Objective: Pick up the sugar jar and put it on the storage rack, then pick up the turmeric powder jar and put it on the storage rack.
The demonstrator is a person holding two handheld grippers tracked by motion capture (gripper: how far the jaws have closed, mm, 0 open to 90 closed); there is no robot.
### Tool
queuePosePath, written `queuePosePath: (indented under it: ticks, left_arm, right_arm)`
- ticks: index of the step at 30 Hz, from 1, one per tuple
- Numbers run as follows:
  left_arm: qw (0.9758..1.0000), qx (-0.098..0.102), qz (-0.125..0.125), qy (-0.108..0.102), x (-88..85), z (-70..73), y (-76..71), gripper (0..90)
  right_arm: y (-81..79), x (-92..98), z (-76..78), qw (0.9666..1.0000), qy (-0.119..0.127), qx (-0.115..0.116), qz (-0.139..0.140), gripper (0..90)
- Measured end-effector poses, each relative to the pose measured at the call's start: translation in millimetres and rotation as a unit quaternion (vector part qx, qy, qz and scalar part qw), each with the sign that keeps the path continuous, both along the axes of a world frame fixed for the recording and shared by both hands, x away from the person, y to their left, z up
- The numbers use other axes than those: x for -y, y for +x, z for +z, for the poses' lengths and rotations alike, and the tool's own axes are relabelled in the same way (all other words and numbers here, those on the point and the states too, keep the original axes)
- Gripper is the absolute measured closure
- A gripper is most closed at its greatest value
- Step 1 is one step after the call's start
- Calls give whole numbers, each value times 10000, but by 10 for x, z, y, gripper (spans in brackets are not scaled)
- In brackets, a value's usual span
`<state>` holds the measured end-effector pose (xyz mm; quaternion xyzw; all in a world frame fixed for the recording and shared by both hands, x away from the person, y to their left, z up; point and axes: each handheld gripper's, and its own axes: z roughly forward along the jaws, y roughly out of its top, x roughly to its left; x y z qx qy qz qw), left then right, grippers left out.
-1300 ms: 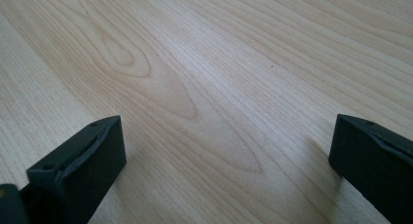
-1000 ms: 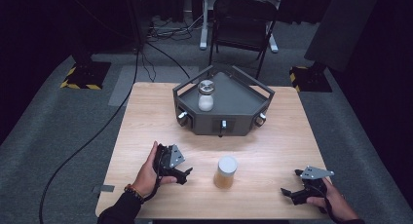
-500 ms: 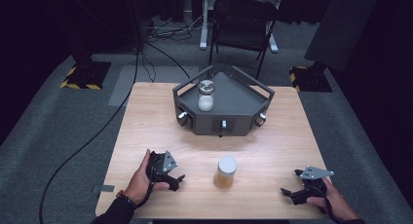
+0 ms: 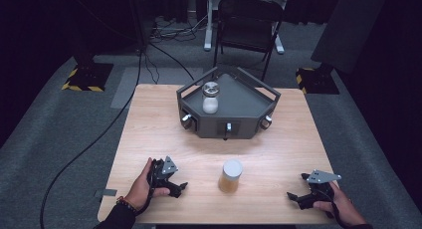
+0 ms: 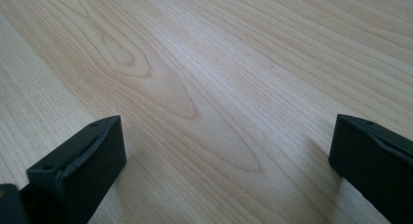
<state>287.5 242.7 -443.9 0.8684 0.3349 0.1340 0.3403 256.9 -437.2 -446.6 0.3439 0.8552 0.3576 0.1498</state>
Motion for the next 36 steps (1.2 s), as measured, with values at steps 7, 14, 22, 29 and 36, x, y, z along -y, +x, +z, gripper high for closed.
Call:
queuePosePath:
  ticks: [7,14,22,29,36]
  left_arm:
    - [10000,-22,3,-63,-33,-17,12,0]
    - [10000,-22,-15,-64,-38,-17,18,0]
    - [10000,-21,-13,-63,-38,-17,18,0]
    - [10000,-21,-47,-64,-44,-17,30,0]
    - [10000,-22,-58,-65,-46,-17,34,0]
  right_arm:
    - [-1,-1,0,10000,0,-1,-5,0]
    - [4,2,1,10000,-1,0,11,0]
    - [5,1,1,10000,-2,0,12,0]
    - [10,4,1,10000,-2,-1,26,0]
    - [3,4,2,10000,-3,-4,5,0]
